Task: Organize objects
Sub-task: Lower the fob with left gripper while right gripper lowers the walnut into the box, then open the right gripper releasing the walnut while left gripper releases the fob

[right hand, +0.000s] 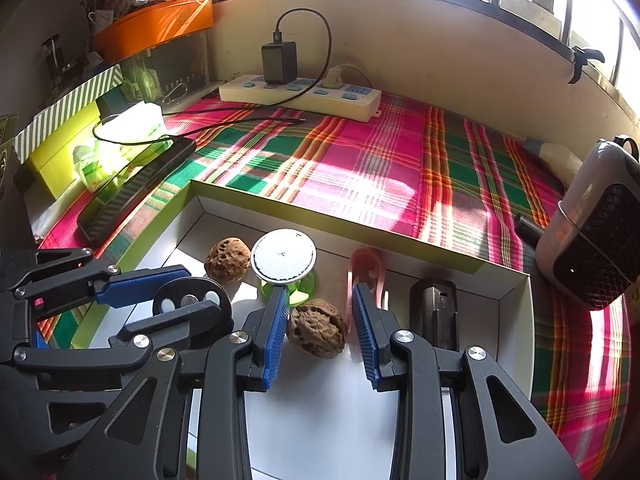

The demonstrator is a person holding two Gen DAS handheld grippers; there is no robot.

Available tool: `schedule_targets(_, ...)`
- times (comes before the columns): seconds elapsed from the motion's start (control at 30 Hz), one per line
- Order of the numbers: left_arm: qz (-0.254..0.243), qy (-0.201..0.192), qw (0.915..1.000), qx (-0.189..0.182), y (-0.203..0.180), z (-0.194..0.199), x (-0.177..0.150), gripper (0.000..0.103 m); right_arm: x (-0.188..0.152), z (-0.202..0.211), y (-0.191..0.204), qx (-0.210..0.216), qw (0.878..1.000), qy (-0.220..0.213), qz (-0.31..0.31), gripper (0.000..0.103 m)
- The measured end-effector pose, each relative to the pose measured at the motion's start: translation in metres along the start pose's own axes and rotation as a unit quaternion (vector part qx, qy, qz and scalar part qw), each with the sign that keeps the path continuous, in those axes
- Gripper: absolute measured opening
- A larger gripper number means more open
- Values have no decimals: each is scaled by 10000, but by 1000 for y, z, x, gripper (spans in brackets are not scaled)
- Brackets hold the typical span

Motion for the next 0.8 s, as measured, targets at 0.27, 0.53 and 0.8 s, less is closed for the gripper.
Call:
schedule_targets(0.27, 14, -2, 10000, -3, 0, 0, 0, 28, -1, 2, -3, 53, 9998, -15, -167, 35)
schedule_targets(0.53, 32, -92, 9999, 76, 3, 6, -2, 35, -5, 5, -6, 66, 9994, -44, -345, 43)
schedule_targets(0.8, 131, -150, 9997, 141, 3, 15, -6, 36, -8, 11, -4, 121, 9989, -90, -434, 46)
Point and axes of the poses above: each gripper's, at about its wrist camera, not at the fingertips, and z roughly against the way its jaws point, y to its left, x to its top, the point moved 6 cm from there along -z, roughly the way its jaws point, and after that the axes turned 6 degrees about x, right-handed, at the moved point
